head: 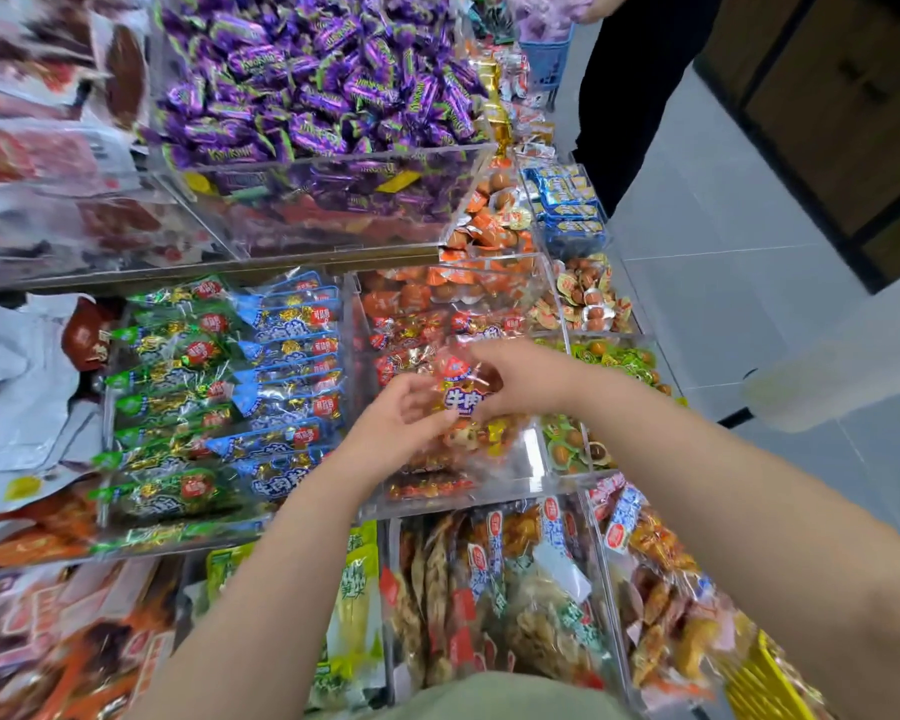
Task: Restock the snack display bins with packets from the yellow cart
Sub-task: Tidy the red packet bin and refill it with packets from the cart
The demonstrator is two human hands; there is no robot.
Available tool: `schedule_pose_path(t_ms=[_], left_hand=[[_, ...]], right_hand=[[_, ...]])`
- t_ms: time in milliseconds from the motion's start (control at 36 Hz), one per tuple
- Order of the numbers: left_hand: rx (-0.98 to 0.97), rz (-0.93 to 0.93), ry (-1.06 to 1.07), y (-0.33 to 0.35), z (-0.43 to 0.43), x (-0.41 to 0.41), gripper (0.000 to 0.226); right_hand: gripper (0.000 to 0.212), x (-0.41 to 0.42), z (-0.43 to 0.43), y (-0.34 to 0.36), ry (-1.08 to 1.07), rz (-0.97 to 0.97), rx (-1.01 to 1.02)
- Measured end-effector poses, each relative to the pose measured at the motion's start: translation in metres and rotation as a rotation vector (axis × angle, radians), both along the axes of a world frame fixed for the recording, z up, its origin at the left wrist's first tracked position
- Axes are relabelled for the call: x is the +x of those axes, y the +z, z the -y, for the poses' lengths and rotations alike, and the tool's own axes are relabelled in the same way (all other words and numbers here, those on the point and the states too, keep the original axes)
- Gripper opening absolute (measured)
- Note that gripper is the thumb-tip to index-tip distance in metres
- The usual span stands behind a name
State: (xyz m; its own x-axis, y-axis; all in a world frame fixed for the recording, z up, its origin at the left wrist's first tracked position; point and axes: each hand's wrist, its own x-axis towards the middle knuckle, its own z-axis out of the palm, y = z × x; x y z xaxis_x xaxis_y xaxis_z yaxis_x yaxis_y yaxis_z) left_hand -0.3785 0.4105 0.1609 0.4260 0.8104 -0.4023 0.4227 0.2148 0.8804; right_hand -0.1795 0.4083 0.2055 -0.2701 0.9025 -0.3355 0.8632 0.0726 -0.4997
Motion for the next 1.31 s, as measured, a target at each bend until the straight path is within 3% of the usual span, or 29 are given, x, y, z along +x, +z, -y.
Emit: schedule_pose_path(t_ms=[83, 139, 194, 278, 472, 611, 694, 889, 1083, 1306], left_hand=[[0.175, -0.226, -0.115, -0.008, -0.002, -0.003, 0.100], [0.297, -0.392, -0.243, -0.018, -0.005, 0.001, 0.122], [0.406, -0.588, -0.386, -0.027, -0.007, 0.009, 0.135], [0.377, -0.763, -0.533, -0.037, -0.010, 0.017, 0.143], [0.325, -0.912, -0.701, -0.041, -0.007, 0.019, 0.134], [0.328, -0.973, -0.718, -0.035, -0.005, 0.023, 0.121], [0.345, -0.984, -0.722, -0.035, -0.003, 0.021, 0.118], [0.343, -0.967, -0.677, -0.040, -0.001, 0.022, 0.119], [0.360, -0.976, -0.651, -0.049, -0.002, 0.022, 0.113], [0.399, -0.965, -0.625, -0.055, -0.004, 0.020, 0.103]], right_hand=[[0.050, 0.014, -0.003, -0.001, -0.030, 0.198, 0.059], [0.045, 0.014, -0.005, -0.004, -0.020, 0.287, 0.019], [0.039, 0.008, -0.008, -0.007, 0.027, 0.363, -0.056], [0.030, 0.003, -0.013, -0.010, 0.075, 0.437, -0.101], [0.035, 0.014, -0.024, 0.011, -0.113, 0.443, -0.024], [0.032, -0.011, -0.024, -0.029, 0.009, 0.544, -0.215], [0.037, -0.019, -0.017, -0.066, -0.010, 0.597, -0.168], [0.095, -0.011, 0.015, -0.123, -0.042, 0.686, 0.076], [0.096, -0.008, 0.003, -0.135, -0.021, 0.740, 0.073], [0.116, -0.012, -0.018, -0.132, -0.095, 0.754, 0.096]])
